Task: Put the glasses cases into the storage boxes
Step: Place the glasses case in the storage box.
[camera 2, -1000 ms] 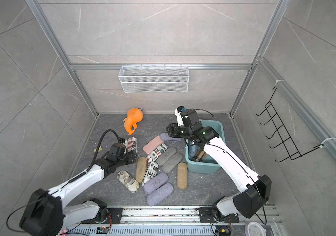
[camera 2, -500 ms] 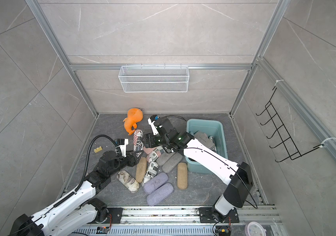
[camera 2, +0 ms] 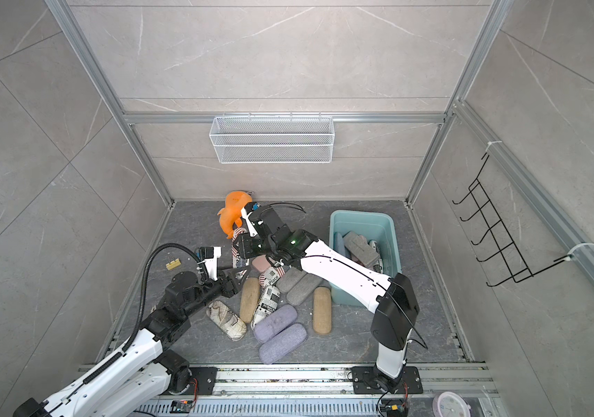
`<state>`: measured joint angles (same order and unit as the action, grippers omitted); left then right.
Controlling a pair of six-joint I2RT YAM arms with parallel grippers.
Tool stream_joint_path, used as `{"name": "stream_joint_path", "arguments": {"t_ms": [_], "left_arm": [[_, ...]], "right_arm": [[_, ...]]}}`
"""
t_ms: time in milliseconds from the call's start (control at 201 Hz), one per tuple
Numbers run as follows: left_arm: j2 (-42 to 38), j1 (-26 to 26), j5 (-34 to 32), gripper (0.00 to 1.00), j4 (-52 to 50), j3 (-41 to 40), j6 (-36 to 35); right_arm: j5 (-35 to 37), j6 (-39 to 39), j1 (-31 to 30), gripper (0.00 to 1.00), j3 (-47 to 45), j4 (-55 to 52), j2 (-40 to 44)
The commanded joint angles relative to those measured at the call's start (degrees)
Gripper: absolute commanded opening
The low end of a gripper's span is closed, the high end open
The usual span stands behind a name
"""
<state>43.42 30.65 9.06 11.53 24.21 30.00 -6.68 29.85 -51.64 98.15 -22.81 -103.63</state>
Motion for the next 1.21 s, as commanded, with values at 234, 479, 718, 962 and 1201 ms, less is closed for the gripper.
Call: {"name": "stream_joint_path", "arguments": {"t_ms": [234,479,718,962,1201], "left_arm": [[-9.2,0.2,-9.8,0.98,-5.7,-1.1,4.4],[-18.2,0.1,-30.9,0.97,-28.6,-1.6,18.9],[-18.7,0.0,-35.8,0.96,-38.7,-1.7,27.2],[-12.6,-0.1,-35.8,0.96,-34.2,0.4,23.0],[-2.0,-0.1,-32.9,0.98,-33.5,5.9,19.5]], "right_arm": [[3.1,-2.1,-0.3,0.33,5.6,-2.0,-0.3],[9.3,-8.1,2.0,0.33,8.6,-9.4,2.8],[15.6,-10.5,11.9,0.33,0.8,-15.5,13.8],[27.2,-14.1,25.1,0.33,-9.1,-22.0,24.2],[28.5,-17.3,29.9,0.33,-13.8,-23.9,21.4]]}}
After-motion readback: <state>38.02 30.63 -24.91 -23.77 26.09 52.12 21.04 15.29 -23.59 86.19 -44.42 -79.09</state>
